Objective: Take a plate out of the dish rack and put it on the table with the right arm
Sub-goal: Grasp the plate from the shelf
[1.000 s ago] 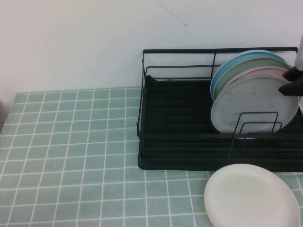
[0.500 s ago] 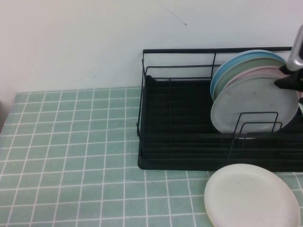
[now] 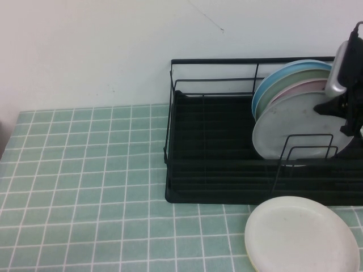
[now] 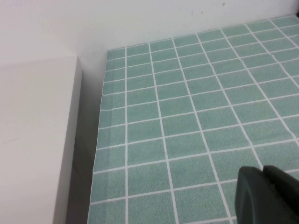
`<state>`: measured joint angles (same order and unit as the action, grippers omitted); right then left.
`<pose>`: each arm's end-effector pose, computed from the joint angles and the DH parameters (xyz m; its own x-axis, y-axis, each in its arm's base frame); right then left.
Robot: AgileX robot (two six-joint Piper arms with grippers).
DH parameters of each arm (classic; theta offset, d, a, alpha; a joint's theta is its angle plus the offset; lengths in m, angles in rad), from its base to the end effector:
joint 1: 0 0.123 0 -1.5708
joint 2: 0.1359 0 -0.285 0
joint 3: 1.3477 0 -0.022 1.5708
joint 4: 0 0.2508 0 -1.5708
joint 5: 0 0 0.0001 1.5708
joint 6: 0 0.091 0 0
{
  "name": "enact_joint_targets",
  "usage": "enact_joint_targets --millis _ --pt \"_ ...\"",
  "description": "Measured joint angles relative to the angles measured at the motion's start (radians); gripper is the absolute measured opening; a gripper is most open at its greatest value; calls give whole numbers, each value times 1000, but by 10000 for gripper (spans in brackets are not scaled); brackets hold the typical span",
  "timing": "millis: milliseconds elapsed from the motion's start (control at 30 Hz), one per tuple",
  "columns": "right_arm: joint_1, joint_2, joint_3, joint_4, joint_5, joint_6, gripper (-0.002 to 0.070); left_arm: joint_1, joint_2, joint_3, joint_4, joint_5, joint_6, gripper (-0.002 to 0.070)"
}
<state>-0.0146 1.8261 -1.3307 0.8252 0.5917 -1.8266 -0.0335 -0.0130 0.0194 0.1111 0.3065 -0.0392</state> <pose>0.4037 0.0315 0.2455 -0.1079 -0.8091 -0.5776 -0.7791 0.4297 -0.4564 0.0541 0.0012 0.1798 -0.2214 0.0741 -0.9724 0.0157 0.9972 0.0725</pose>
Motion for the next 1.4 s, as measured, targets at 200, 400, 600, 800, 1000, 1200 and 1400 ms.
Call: enact_joint_targets --millis 200,400,600,800,1000,1200,1400 --pt "0 21 0 12 12 0 232 0 0 0 0 0 0 -3" --pt "0 21 -3 12 39 -5 169 0 0 0 0 0 0 -3" --pt "0 21 -4 10 41 -8 166 0 0 0 0 0 0 -3" --pt "0 19 -4 10 41 7 166 0 0 0 0 0 0 -3" --pt "0 17 -4 3 41 43 166 0 0 0 0 0 0 -3" --pt "0 -10 -2 -8 52 55 159 0 0 0 0 0 0 -3" --pt "0 -85 -1 -24 62 92 157 0 0 0 0 0 0 -3"
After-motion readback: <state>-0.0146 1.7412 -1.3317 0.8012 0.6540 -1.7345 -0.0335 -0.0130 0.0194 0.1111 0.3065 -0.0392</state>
